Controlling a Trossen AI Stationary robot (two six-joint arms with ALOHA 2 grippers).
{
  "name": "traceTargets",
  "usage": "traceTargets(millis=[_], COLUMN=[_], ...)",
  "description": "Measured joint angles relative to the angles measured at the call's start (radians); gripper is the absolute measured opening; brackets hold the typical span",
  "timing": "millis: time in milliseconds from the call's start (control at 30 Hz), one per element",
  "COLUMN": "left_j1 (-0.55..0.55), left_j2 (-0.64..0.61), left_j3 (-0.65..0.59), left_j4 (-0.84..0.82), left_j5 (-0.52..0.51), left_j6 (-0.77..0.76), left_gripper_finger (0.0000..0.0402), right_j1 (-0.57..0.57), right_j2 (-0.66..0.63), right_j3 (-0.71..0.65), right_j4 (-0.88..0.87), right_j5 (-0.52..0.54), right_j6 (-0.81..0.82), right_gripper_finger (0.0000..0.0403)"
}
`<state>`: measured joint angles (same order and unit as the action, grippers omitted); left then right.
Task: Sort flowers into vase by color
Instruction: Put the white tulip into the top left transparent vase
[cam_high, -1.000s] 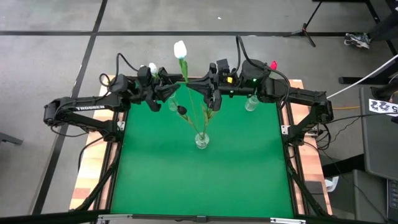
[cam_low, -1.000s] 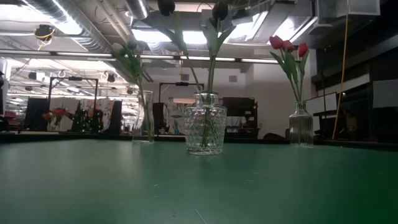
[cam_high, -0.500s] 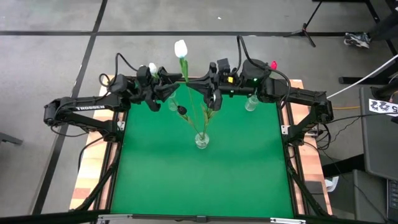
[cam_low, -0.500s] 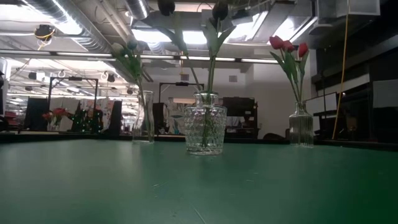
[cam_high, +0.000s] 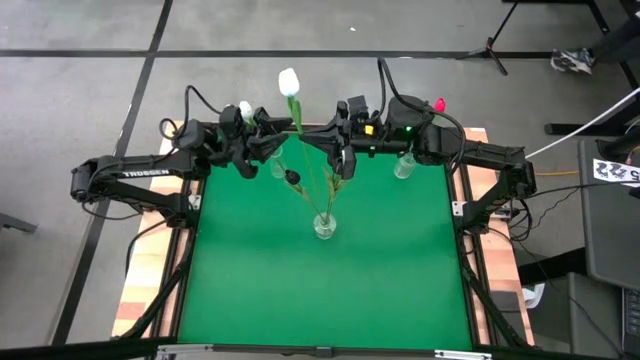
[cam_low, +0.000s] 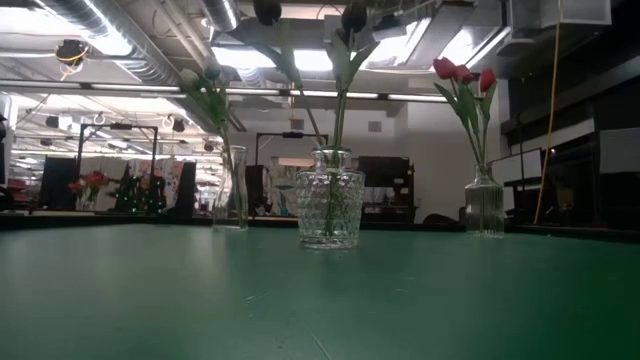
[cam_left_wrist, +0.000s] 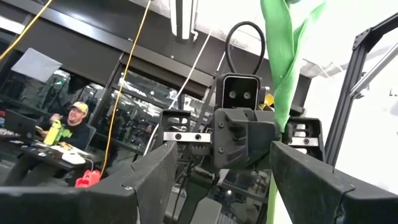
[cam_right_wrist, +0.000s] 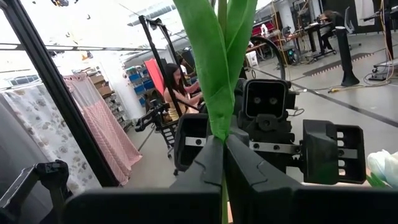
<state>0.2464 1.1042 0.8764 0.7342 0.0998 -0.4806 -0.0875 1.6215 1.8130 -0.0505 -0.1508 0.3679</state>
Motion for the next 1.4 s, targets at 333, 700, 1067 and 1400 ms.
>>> traceTargets(millis=[333,700,1067,1400], left_j1=[-0.011,-0.018,-0.028,-0.038], left_j2=[0.000,0.000,0.000,0.017], left_j3=[0.000,0.000,0.000,0.002], left_j4=[0.010,0.010,0.009,0.003], left_j5=[0.000,0.000,0.009,0.011], left_j6=[0.015,0.012,0.026,0.044], left_gripper_finger=[0.0253,0.0253,0.0253,0.0253], right_j1=[0.000,-0.007,-0.051,-0.084], right_j2=[0.000,0.054,0.059,0.092], right_j3=[0.000,-0.001,0.000,-0.001], right_j4=[0.000,0.096,0.116,0.133], right_j5=[0.000,-0.079,-0.066,-0.078], right_j6=[0.017,0.097,0.098,0.118], right_gripper_finger=[0.0001,0.0001,0.0001,0.0001])
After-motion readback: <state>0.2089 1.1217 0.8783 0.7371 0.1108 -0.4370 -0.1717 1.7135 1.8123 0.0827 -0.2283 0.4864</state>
